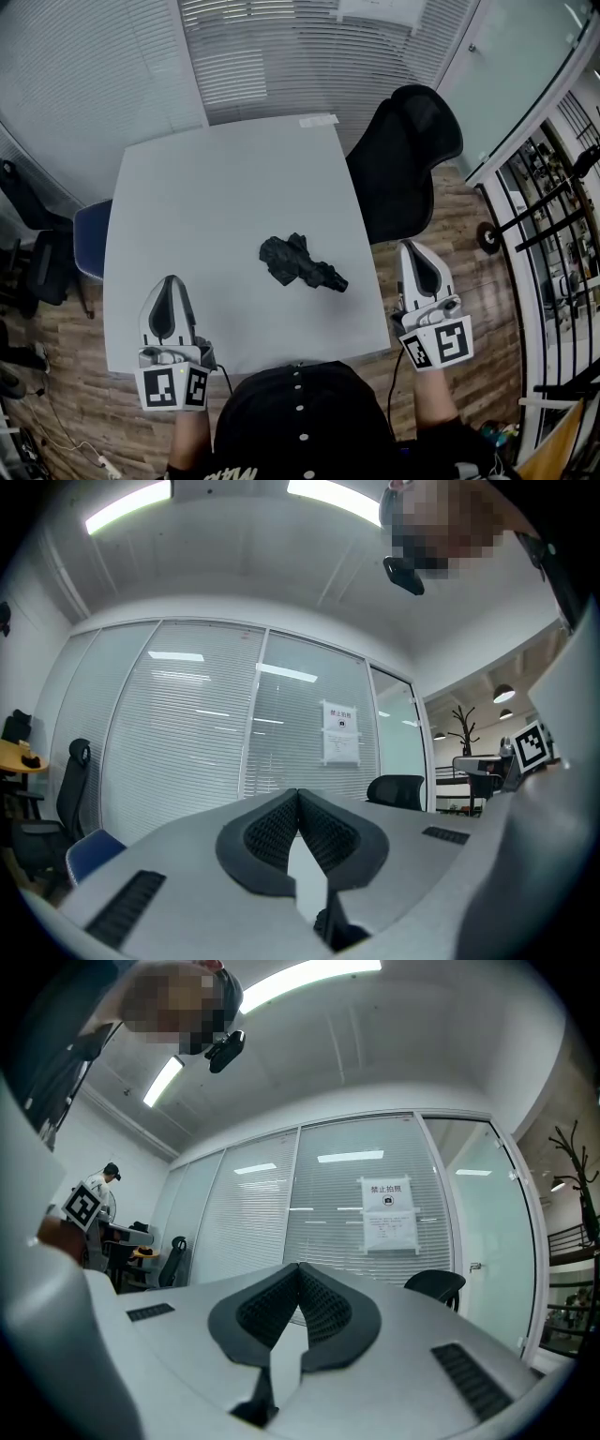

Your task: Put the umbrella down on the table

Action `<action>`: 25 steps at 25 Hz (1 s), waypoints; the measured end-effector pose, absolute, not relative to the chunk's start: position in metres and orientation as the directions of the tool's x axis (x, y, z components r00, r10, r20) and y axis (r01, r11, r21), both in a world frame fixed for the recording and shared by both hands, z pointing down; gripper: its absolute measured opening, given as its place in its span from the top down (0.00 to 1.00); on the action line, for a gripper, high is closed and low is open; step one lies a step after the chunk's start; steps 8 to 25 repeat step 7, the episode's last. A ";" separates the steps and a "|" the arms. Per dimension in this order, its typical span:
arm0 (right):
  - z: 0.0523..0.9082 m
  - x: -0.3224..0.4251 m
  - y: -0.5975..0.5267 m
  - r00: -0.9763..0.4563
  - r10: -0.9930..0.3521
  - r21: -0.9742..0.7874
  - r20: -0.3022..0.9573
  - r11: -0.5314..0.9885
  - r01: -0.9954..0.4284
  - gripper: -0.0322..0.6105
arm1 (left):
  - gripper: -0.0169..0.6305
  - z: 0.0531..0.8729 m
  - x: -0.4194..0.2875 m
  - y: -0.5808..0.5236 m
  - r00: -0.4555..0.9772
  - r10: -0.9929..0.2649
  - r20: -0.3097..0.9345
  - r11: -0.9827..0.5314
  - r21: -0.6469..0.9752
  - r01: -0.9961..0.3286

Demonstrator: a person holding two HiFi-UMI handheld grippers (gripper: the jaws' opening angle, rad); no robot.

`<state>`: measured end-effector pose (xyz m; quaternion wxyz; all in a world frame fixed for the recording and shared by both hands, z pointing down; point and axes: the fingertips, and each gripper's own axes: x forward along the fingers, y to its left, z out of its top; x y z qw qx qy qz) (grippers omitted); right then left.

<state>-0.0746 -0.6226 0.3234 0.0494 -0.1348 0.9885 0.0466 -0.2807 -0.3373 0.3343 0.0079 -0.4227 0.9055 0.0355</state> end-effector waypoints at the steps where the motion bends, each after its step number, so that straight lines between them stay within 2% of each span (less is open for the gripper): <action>1: 0.324 -0.075 -0.623 -0.959 -0.261 0.078 -0.109 0.960 -0.270 0.90 | 0.95 0.334 -0.281 -0.337 -0.643 -0.765 -0.045 0.640 0.058 -0.766; 25: 0.328 -0.080 -0.622 -0.962 -0.254 0.076 -0.100 0.962 -0.262 0.90 | 0.95 0.334 -0.283 -0.342 -0.636 -0.770 -0.045 0.634 0.059 -0.771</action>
